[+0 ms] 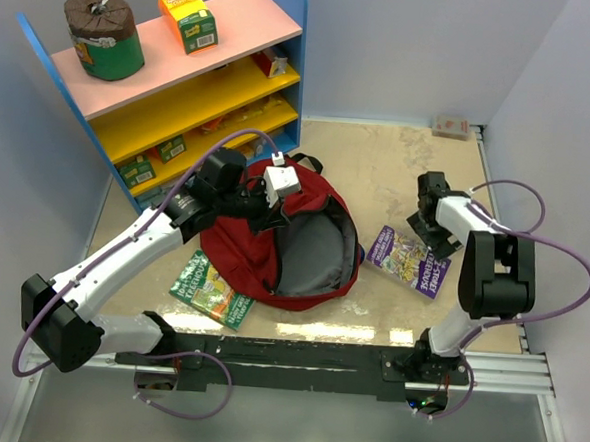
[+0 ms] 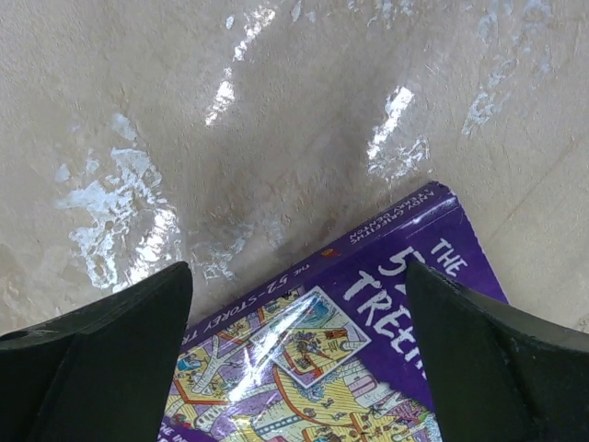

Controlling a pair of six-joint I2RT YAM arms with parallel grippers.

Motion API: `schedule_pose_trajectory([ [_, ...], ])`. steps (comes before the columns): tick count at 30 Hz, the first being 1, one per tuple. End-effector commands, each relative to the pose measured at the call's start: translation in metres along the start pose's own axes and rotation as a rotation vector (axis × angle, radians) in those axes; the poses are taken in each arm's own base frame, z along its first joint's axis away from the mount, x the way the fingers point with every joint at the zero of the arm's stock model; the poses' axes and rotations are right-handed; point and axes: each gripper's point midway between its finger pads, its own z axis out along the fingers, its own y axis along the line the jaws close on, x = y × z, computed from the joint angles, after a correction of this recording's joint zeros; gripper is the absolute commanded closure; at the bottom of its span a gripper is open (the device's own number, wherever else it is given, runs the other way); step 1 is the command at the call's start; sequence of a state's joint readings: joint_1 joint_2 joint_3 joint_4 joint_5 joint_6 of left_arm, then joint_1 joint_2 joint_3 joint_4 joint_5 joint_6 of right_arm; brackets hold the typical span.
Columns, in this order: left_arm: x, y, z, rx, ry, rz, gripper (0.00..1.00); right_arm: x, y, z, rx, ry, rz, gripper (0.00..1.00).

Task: Pack the student bag
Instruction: Adjust the book at the center of the board.

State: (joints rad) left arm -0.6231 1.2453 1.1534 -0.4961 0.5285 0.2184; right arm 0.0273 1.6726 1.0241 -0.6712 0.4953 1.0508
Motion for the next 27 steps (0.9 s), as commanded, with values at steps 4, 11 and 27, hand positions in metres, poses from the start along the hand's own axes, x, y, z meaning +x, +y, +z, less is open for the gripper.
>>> schedule_pose_trajectory([
  [4, -0.022, -0.006, -0.009, 0.014, -0.059, 0.067, 0.97, 0.014, 0.029, 0.014, -0.104, 0.045, 0.028, 0.06],
  [11, -0.021, -0.003, -0.01, -0.002, -0.061, 0.069, 0.96, 0.002, 0.136, -0.021, -0.507, 0.015, -0.04, 0.18],
  [27, -0.014, 0.001, -0.009, -0.021, -0.037, 0.072, 0.96, -0.066, 0.119, -0.09, -0.515, -0.223, -0.2, 0.05],
])
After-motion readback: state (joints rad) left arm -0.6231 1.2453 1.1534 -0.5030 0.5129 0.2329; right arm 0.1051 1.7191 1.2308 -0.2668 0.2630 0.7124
